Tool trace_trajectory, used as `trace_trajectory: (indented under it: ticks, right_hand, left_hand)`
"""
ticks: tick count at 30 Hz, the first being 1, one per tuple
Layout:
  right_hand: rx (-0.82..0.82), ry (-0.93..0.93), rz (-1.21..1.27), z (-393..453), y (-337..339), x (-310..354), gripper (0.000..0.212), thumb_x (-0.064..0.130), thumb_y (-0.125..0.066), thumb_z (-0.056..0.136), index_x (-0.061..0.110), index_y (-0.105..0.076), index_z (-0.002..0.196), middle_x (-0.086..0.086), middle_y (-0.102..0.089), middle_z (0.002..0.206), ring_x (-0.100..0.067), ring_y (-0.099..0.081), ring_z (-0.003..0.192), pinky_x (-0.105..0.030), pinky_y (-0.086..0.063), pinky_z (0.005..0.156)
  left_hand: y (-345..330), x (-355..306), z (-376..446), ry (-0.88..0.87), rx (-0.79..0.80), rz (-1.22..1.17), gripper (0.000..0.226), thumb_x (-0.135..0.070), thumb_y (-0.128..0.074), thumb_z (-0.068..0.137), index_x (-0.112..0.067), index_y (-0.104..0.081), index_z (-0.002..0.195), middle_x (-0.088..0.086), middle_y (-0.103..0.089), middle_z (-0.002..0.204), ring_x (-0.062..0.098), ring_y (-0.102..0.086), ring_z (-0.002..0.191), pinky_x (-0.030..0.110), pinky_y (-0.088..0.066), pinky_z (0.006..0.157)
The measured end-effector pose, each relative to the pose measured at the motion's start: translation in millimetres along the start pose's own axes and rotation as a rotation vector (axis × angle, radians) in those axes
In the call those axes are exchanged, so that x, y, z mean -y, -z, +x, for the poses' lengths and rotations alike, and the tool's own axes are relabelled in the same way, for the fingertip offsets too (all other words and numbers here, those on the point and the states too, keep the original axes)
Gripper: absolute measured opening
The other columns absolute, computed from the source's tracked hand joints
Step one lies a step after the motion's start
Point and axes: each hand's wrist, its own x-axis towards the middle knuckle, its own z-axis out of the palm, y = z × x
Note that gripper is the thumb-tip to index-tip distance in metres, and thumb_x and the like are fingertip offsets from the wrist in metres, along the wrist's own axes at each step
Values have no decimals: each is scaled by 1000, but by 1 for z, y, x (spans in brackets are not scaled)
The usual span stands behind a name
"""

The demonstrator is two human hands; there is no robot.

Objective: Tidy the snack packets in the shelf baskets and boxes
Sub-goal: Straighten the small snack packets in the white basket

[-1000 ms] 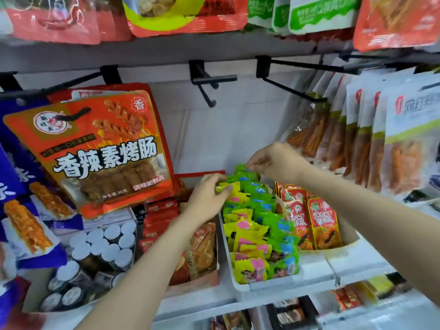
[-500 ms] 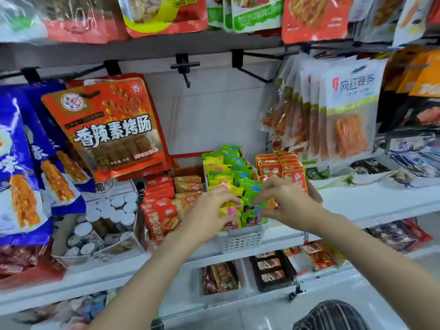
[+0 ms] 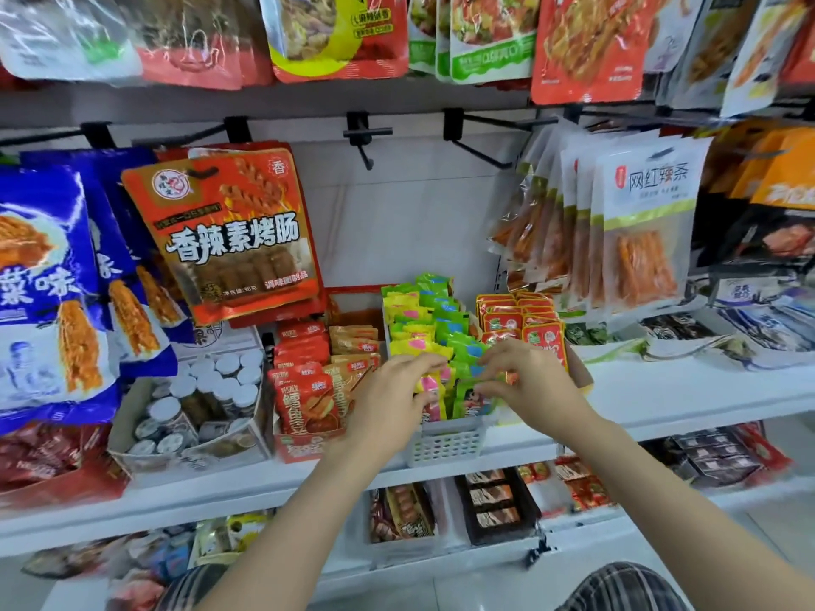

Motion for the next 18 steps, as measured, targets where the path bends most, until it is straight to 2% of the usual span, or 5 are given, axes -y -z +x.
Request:
trace_trajectory:
  ticks: [5, 9, 13, 15, 18]
  right_hand:
    - [-43, -4, 3, 8, 51, 21, 2, 24, -75, 84, 23, -73, 85, 26, -61, 67, 3, -55, 58, -14, -40, 57]
    - [-171, -8, 130, 19, 95, 40, 6, 23, -75, 82, 25, -75, 88, 15, -72, 78, -6, -68, 68, -21, -56, 68]
    - [-214, -102, 233, 33, 120, 40, 8, 24, -78, 79, 30, -74, 84, 7, -74, 79, -10, -71, 73, -36, -61, 74]
    - [-211, -163, 151, 37, 121, 32, 8, 30, -79, 79, 31, -76, 86, 5, -75, 81, -13, -72, 75, -39, -60, 75]
    - [-206, -268, 75, 40, 114, 17, 14, 36, -80, 77, 29, -78, 89, 3, -75, 75, -10, -70, 63, -27, -60, 69]
  left_hand:
    - [0, -19, -5, -70, -96, -133, 52, -30, -73, 86, -24, -56, 134, -11, -58, 131, 7, -49, 126, 21, -37, 104]
    - [0, -45, 1, 108, 111, -547, 54, -36, -74, 85, -36, -47, 133, -34, -53, 112, -23, -49, 104, -2, -36, 87]
    - [-8, -54, -2, 231, 204, -1012, 25, -10, -63, 94, -16, -68, 117, 0, -69, 119, 16, -64, 104, 32, -55, 89]
    - [-12, -55, -12, 345, 240, -1284, 22, -6, -61, 92, -24, -70, 102, 2, -71, 110, 20, -68, 93, 30, -59, 81]
    - [-13, -49, -26, 563, 255, -1633, 31, -8, -66, 78, -6, -64, 109, 13, -74, 102, 24, -73, 83, 25, -59, 70]
